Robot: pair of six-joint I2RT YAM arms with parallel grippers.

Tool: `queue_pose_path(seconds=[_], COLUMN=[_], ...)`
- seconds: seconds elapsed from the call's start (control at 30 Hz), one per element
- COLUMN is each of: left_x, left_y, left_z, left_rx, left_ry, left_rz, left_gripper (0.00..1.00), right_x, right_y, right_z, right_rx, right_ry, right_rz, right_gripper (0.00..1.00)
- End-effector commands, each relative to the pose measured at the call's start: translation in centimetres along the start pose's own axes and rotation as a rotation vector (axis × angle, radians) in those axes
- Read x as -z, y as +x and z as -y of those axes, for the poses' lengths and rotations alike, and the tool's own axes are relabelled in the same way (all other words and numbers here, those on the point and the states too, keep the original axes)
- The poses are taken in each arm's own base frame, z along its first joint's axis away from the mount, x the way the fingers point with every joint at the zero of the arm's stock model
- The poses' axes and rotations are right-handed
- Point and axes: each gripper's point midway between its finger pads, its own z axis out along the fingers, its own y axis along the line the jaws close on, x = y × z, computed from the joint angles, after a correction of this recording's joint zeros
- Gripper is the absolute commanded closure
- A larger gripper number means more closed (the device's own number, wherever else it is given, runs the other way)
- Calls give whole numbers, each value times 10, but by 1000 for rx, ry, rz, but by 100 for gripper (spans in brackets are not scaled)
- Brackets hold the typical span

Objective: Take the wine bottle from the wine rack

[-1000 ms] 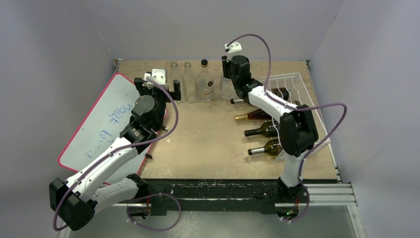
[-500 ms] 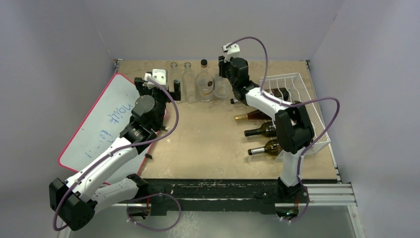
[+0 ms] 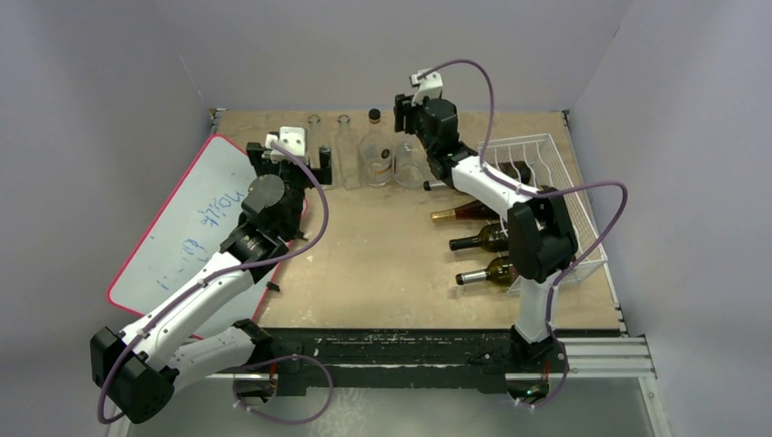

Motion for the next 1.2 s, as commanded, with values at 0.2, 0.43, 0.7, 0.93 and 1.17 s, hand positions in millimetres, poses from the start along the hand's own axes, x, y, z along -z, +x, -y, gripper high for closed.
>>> queue_pose_path(seconds=[0.2, 0.43, 0.7, 0.93, 1.17], left_x=[0, 1, 2, 2, 3], left_y=[-26, -27, -28, -26, -23], left_z=[-6, -6, -8, -7, 5], left_rx=[26, 29, 43, 49, 88], left_ry=[-21, -21, -28, -25, 12], left_rz=[57, 59, 64, 62, 59], left_gripper=[0, 0, 0, 0, 0], right_x=[34, 103, 183, 216, 248], right_y=[-109, -118, -50, -17, 8], right_z=[10, 29, 42, 67, 62], right_rx=[-14, 26, 11, 43, 144], right_ry=[48, 72, 51, 143, 37], right_rz=[177, 121, -93, -124, -146], right_gripper=[7, 0, 0, 0, 0])
